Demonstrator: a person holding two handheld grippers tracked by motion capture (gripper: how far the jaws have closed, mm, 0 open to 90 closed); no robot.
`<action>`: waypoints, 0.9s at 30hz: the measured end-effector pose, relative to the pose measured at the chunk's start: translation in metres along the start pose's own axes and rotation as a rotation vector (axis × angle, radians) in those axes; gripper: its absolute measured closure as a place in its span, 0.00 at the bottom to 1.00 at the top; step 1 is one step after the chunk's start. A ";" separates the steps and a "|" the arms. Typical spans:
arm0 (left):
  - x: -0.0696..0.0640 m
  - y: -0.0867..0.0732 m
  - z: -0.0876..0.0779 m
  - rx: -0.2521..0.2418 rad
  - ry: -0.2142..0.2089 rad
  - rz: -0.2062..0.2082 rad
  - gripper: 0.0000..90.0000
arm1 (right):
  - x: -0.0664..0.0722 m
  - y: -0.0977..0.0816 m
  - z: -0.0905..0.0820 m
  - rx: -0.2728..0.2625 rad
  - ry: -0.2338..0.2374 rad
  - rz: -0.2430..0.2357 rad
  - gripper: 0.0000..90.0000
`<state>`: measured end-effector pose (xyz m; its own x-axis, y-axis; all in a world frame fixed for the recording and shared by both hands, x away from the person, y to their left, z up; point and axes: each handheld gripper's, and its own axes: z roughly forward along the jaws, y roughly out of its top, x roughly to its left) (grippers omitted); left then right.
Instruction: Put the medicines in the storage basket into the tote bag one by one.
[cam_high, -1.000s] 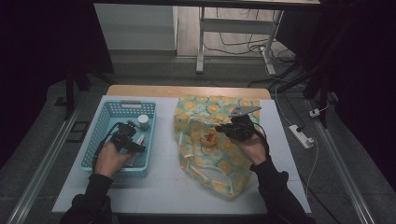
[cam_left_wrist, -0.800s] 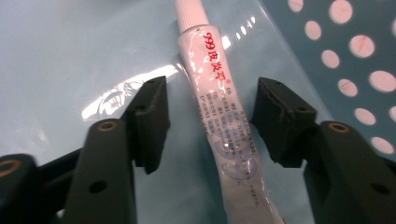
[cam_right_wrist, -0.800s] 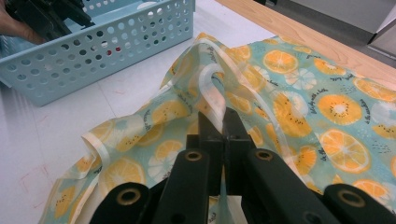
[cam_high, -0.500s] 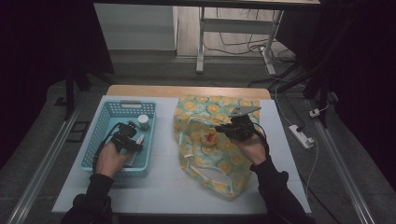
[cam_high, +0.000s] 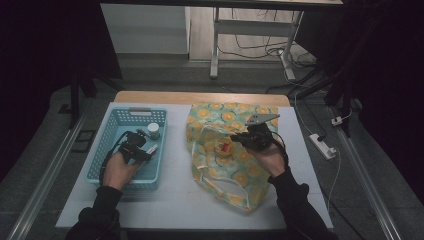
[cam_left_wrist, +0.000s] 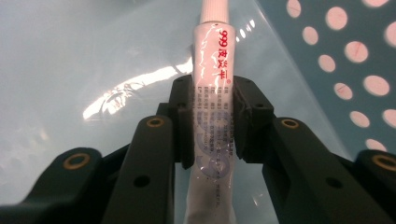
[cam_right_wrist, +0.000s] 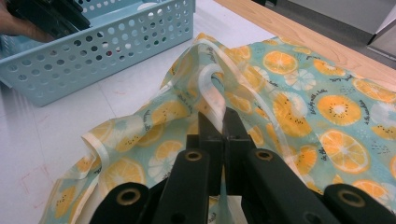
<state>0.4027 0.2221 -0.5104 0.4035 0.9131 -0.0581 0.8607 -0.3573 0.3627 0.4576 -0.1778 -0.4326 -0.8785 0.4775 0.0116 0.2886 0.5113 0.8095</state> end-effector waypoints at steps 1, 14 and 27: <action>0.000 0.000 -0.001 -0.007 0.001 0.002 0.79 | 0.000 0.000 0.000 0.000 0.001 0.000 1.00; 0.003 -0.001 -0.018 -0.113 -0.051 -0.006 0.79 | 0.000 0.001 -0.002 -0.012 0.000 -0.004 1.00; 0.008 -0.004 -0.037 -0.201 -0.082 -0.008 0.79 | 0.000 0.001 -0.002 -0.015 -0.002 -0.006 1.00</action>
<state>0.3910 0.2386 -0.4783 0.4279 0.8938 -0.1346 0.7879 -0.2959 0.5400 0.4568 -0.1785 -0.4302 -0.8797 0.4755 0.0054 0.2772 0.5035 0.8183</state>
